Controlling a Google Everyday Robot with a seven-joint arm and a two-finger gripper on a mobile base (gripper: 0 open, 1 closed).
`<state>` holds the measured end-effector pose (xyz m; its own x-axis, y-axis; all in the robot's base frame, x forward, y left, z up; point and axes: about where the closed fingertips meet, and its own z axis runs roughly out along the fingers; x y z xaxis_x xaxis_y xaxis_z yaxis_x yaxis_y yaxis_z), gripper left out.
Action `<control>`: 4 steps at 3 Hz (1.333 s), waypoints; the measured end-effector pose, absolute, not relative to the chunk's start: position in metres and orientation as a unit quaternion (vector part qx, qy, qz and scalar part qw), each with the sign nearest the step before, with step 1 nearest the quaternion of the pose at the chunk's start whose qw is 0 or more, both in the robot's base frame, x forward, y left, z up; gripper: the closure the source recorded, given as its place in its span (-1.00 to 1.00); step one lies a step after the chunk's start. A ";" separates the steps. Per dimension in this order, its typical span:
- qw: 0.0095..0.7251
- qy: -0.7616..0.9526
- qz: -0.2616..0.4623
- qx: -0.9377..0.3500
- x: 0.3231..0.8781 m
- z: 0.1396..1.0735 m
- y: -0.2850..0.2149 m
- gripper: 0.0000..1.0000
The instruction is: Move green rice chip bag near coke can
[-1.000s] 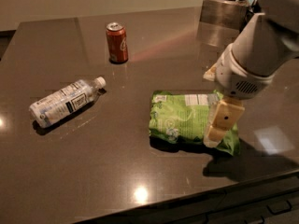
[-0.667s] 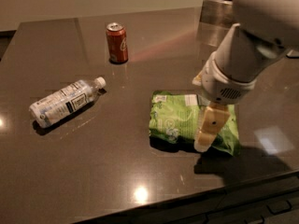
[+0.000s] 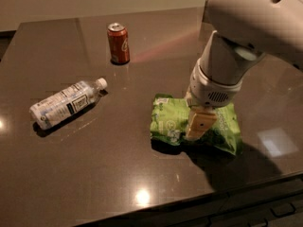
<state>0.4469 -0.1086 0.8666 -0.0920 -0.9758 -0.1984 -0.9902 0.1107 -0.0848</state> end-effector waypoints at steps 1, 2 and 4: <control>0.106 0.735 0.036 -0.669 0.465 0.883 -0.100 0.53; 0.124 0.734 0.043 -0.666 0.498 0.905 -0.087 0.98; 0.165 0.777 0.071 -0.603 0.611 0.929 -0.075 1.00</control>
Offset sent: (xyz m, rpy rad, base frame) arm 0.0945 0.0368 0.0726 0.0887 -0.0512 -0.0012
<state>0.6113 -0.0753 0.9287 -0.2186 -0.9137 -0.3425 -0.9607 0.2631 -0.0888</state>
